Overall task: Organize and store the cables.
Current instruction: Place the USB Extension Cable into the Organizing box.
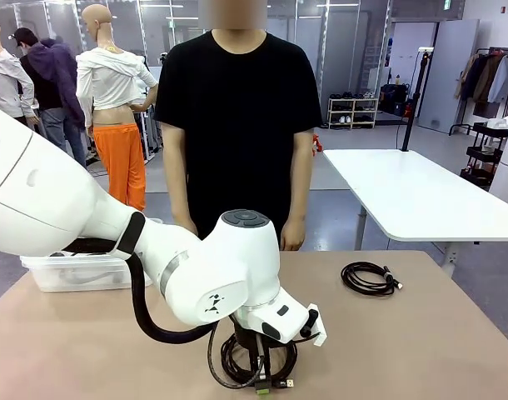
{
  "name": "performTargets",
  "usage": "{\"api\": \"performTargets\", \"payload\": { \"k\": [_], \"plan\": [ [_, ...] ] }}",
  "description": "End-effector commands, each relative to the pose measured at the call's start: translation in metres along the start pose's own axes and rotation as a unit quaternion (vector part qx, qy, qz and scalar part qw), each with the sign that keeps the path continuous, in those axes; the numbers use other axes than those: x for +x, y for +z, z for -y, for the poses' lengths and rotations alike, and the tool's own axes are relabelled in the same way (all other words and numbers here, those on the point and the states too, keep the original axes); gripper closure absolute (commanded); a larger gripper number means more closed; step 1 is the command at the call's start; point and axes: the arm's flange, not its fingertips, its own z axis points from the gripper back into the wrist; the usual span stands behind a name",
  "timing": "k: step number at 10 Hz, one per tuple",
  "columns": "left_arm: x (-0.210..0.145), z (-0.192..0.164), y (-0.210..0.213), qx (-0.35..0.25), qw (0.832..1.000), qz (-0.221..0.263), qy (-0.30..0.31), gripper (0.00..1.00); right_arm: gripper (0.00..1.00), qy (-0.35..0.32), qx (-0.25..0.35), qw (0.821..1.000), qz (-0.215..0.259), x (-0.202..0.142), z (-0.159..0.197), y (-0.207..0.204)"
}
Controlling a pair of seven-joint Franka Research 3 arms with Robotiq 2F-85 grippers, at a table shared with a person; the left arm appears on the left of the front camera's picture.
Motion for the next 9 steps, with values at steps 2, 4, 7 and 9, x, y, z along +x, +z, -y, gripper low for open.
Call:
{"api": "performTargets", "payload": {
  "k": [2, 4, 7, 9],
  "plan": [
    [-0.001, 0.002, 0.010, -0.001, 1.000, 0.010, 0.001, 1.00, 0.00, 0.010, -0.003, 1.000, 0.006, 0.000, 0.000, 0.000],
    [-0.013, 0.006, 0.051, -0.008, 0.999, 0.033, -0.022, 1.00, 0.00, 0.010, -0.003, 1.000, 0.006, 0.000, 0.000, 0.000],
    [-0.043, -0.002, 0.127, 0.028, 0.993, 0.029, -0.107, 1.00, 0.00, 0.010, -0.003, 1.000, 0.006, 0.000, 0.000, 0.000],
    [-0.067, -0.018, 0.159, 0.035, 0.986, 0.025, -0.161, 1.00, 0.00, 0.010, -0.003, 1.000, 0.006, 0.000, 0.000, 0.000]
  ]
}}
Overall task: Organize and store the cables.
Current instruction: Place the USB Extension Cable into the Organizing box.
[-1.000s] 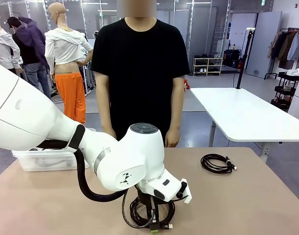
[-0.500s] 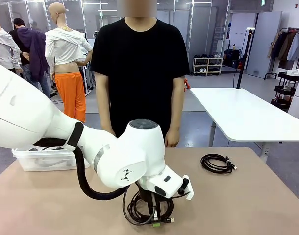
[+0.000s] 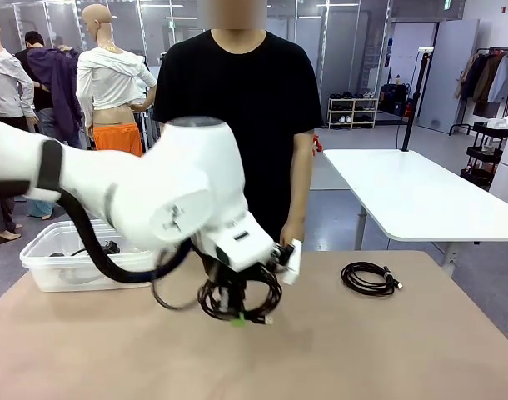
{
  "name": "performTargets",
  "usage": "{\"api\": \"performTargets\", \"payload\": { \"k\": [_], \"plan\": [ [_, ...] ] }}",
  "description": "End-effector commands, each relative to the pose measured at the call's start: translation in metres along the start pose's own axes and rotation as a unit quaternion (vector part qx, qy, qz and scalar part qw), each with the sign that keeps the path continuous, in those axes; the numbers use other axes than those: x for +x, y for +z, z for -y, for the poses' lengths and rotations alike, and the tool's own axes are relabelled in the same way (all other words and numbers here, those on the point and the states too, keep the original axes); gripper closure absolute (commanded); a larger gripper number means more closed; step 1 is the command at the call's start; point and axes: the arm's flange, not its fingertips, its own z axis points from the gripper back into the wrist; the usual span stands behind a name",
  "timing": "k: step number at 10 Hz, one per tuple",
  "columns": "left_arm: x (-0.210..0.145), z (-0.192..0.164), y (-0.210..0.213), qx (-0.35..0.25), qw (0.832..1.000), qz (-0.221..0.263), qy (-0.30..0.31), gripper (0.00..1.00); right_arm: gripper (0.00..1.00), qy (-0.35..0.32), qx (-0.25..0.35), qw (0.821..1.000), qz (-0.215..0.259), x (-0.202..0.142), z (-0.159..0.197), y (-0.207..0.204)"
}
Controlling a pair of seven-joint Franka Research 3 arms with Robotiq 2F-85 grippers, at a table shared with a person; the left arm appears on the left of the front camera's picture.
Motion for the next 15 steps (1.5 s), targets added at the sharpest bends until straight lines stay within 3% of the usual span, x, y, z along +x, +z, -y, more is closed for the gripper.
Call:
{"api": "performTargets", "payload": {
  "k": [1, 2, 8, 9, 11, 12, 15],
  "plan": [
    [-0.028, -0.009, 0.014, -0.005, 1.000, 0.016, -0.016, 1.00, 0.00, 0.011, -0.003, 1.000, 0.006, 0.001, 0.000, 0.000],
    [0.000, 0.000, 0.000, 0.000, 1.000, 0.000, 0.000, 1.00, 0.00, 0.011, -0.003, 1.000, 0.006, 0.001, 0.000, 0.000],
    [0.000, 0.000, 0.000, 0.000, 1.000, 0.000, 0.000, 1.00, 0.00, 0.011, -0.003, 1.000, 0.006, 0.001, 0.000, 0.000],
    [0.000, 0.002, -0.002, -0.012, 1.000, 0.002, -0.005, 0.84, 0.00, 0.011, -0.003, 1.000, 0.006, 0.001, 0.000, 0.000],
    [-0.051, -0.021, 0.020, 0.005, 0.995, -0.010, -0.100, 0.84, 0.00, 0.011, -0.003, 1.000, 0.006, 0.001, 0.000, 0.000],
    [-0.084, -0.039, 0.033, 0.048, 0.989, -0.021, -0.138, 0.84, 0.00, 0.011, -0.003, 1.000, 0.006, 0.001, 0.000, 0.000],
    [-0.208, -0.093, 0.067, 0.087, 0.985, -0.043, -0.145, 0.84, 0.00, 0.011, -0.003, 1.000, 0.006, 0.001, 0.000, 0.000]
  ]
}}
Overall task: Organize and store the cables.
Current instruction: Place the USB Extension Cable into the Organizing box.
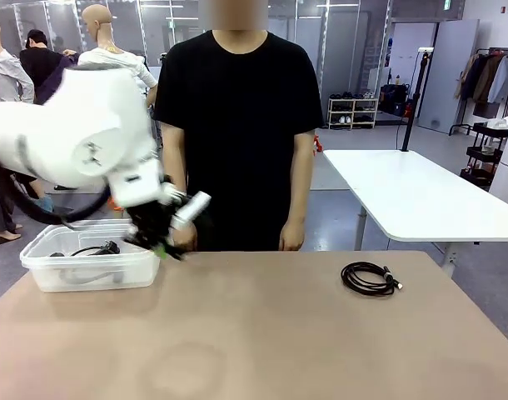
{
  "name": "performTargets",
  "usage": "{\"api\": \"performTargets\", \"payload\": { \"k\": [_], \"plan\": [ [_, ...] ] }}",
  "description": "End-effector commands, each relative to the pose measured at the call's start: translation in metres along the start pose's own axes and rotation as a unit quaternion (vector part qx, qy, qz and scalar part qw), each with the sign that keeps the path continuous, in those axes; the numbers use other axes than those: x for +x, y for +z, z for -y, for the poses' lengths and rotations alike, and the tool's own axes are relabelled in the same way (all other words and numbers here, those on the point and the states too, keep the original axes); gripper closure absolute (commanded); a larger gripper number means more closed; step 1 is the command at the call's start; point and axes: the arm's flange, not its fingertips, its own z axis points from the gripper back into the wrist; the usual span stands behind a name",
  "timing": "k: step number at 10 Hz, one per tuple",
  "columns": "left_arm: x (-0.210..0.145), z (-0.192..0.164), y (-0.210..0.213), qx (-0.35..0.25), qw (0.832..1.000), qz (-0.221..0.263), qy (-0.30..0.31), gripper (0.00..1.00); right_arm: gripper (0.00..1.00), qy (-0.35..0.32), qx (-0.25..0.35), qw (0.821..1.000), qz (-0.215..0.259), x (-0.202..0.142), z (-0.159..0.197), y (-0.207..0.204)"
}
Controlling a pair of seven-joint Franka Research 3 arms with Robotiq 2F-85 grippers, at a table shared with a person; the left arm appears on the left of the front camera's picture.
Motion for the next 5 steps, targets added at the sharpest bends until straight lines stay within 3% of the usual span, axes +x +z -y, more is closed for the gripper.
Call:
{"api": "performTargets", "payload": {
  "k": [1, 3, 5],
  "plan": [
    [-0.067, -0.002, -0.003, 0.005, 1.000, -0.001, 0.018, 0.84, 0.00, 0.010, -0.002, 1.000, 0.006, 0.001, 0.000, 0.000],
    [-0.150, -0.002, -0.008, 0.013, 0.994, 0.016, 0.108, 0.84, 0.00, 0.010, -0.002, 1.000, 0.006, 0.001, 0.000, 0.000],
    [-0.201, 0.002, -0.028, -0.007, 0.984, 0.019, 0.178, 0.84, 0.00, 0.010, -0.002, 1.000, 0.006, 0.001, 0.000, 0.000]
  ]
}}
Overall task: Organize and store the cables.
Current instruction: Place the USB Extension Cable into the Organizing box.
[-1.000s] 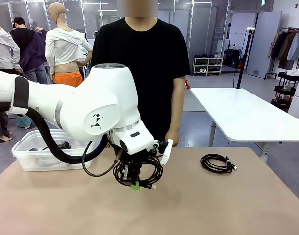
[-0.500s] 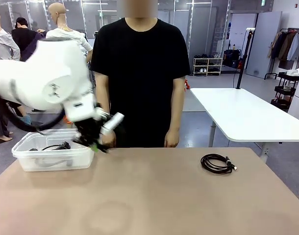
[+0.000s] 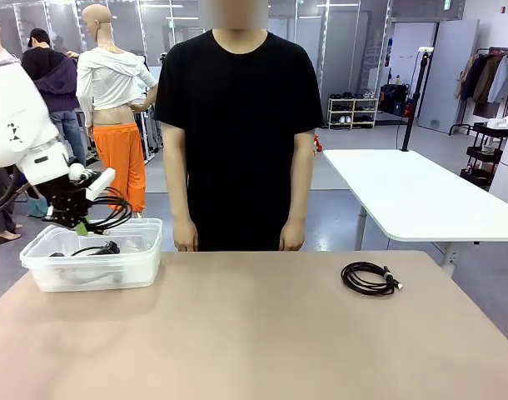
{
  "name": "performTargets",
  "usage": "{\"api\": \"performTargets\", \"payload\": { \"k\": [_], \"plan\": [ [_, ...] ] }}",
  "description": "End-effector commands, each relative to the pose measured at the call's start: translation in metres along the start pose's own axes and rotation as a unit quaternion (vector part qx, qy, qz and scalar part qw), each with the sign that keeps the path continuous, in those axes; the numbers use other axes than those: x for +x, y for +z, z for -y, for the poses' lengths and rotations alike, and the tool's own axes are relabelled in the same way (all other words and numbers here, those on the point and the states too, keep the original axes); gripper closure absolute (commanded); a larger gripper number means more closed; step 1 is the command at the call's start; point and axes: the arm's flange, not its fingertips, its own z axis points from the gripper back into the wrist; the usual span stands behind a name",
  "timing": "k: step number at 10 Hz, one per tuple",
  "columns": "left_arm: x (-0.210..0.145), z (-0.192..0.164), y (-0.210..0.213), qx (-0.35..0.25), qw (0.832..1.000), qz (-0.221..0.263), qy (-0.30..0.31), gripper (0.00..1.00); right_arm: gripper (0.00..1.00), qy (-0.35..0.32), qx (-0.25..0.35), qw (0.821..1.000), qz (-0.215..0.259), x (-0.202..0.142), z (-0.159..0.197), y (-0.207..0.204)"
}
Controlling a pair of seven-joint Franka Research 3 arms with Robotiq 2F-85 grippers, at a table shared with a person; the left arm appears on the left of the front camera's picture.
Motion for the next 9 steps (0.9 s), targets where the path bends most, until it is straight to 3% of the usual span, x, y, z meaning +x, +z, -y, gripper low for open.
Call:
{"api": "performTargets", "payload": {
  "k": [1, 5, 7, 8, 9],
  "plan": [
    [-0.009, -0.023, -0.016, -0.009, 0.998, 0.007, 0.055, 0.84, 0.00, 0.010, -0.003, 1.000, 0.007, 0.000, 0.000, 0.001],
    [-0.041, -0.055, -0.059, -0.058, 0.988, 0.003, 0.146, 0.84, 0.00, 0.010, -0.003, 1.000, 0.007, 0.000, 0.000, 0.001],
    [-0.046, -0.058, -0.078, -0.075, 0.984, -0.005, 0.160, 0.84, 0.00, 0.010, -0.003, 1.000, 0.007, 0.000, 0.000, 0.001],
    [-0.047, -0.057, -0.078, -0.077, 0.984, -0.002, 0.160, 0.53, 0.00, 0.010, -0.003, 1.000, 0.007, 0.000, 0.000, 0.001],
    [-0.048, -0.056, -0.075, -0.076, 0.984, 0.003, 0.162, 0.43, 0.00, 0.010, -0.003, 1.000, 0.007, 0.000, 0.000, 0.001]
  ]
}}
